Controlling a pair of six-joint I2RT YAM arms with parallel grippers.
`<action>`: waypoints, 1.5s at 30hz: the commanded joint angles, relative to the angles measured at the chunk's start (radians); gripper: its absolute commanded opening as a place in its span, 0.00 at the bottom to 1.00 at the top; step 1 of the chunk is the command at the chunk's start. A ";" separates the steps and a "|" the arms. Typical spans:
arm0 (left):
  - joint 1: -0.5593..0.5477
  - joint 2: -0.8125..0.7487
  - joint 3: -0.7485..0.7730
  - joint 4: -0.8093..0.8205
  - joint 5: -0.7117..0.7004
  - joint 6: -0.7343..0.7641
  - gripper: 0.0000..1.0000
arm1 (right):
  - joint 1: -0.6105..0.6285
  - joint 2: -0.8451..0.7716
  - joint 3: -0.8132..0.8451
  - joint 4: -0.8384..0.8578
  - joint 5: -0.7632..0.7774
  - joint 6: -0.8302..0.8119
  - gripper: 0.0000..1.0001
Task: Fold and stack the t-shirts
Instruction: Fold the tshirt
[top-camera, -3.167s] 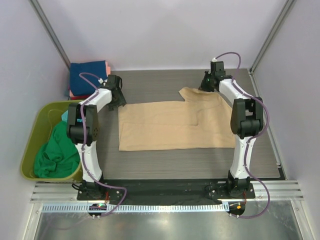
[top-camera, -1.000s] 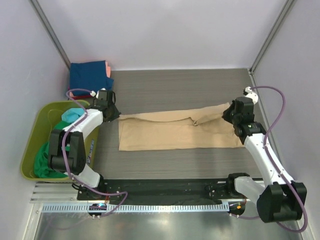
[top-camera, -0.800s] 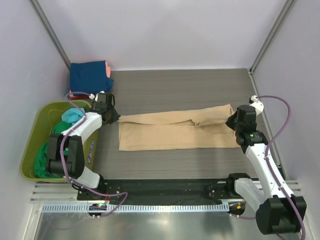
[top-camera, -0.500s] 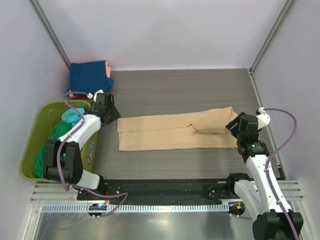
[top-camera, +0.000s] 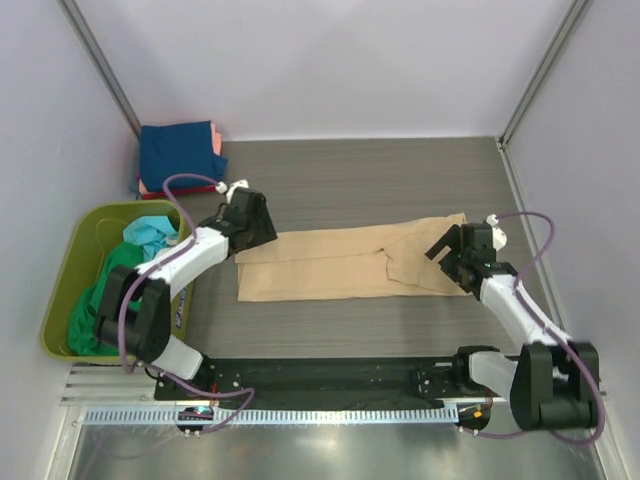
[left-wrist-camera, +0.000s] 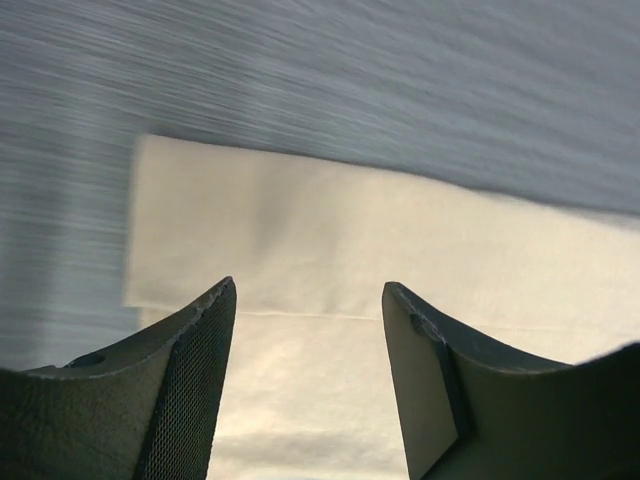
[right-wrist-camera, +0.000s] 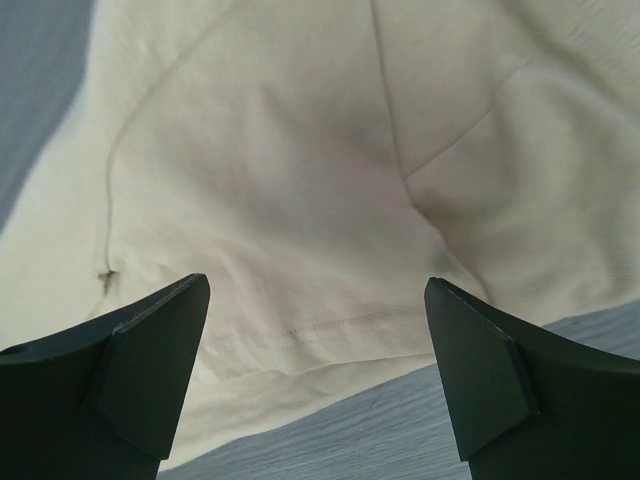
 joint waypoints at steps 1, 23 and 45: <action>-0.050 0.116 0.066 0.038 0.043 0.019 0.61 | 0.044 0.109 0.041 0.075 -0.047 0.042 0.95; -0.490 0.091 -0.359 0.193 0.274 -0.486 0.58 | 0.222 1.541 1.635 -0.332 -0.243 -0.153 0.96; -0.599 -0.115 -0.028 -0.138 0.077 -0.336 0.61 | 0.259 1.532 1.944 -0.154 -0.535 -0.204 0.99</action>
